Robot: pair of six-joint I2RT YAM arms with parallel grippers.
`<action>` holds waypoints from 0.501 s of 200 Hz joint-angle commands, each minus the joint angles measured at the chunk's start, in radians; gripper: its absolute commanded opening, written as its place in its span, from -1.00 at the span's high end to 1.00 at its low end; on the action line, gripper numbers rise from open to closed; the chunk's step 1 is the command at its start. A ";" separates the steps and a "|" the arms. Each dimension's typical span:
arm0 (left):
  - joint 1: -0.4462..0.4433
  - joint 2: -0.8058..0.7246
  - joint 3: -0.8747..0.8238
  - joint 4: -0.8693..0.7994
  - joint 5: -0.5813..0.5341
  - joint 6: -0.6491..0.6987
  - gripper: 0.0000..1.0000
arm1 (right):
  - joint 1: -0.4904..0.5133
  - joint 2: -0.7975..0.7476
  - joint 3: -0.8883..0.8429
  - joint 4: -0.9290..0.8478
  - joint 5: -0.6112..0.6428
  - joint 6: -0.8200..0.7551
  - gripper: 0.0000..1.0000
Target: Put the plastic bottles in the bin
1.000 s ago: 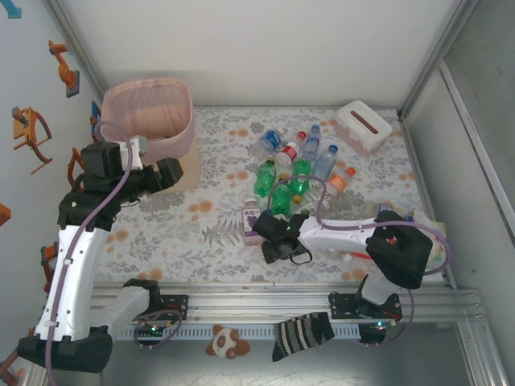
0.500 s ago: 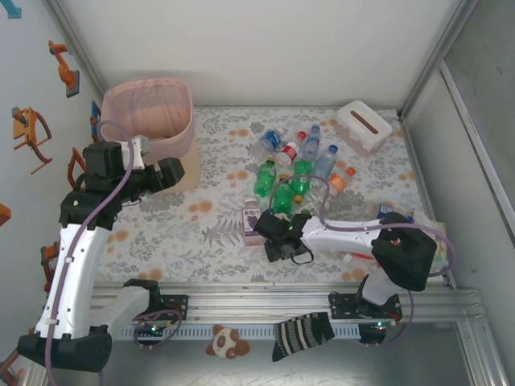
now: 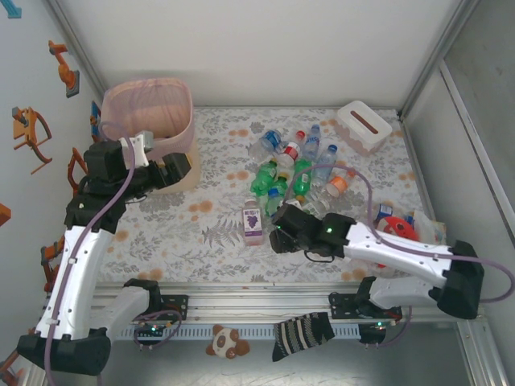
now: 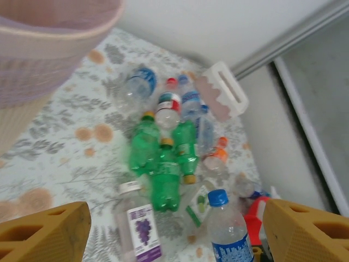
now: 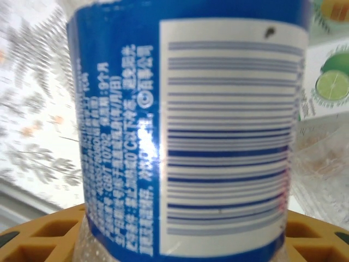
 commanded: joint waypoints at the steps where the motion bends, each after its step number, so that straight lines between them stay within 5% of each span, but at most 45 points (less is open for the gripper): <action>1: -0.018 -0.035 -0.023 0.204 0.131 -0.061 -0.64 | 0.005 -0.095 0.042 0.044 0.051 -0.054 -0.07; 45: -0.117 -0.068 -0.037 0.440 0.197 -0.095 -0.65 | 0.006 -0.244 0.080 0.202 0.017 -0.206 -0.02; 100: -0.358 -0.038 0.019 0.627 0.217 -0.020 -0.69 | 0.006 -0.383 0.076 0.493 -0.104 -0.446 0.05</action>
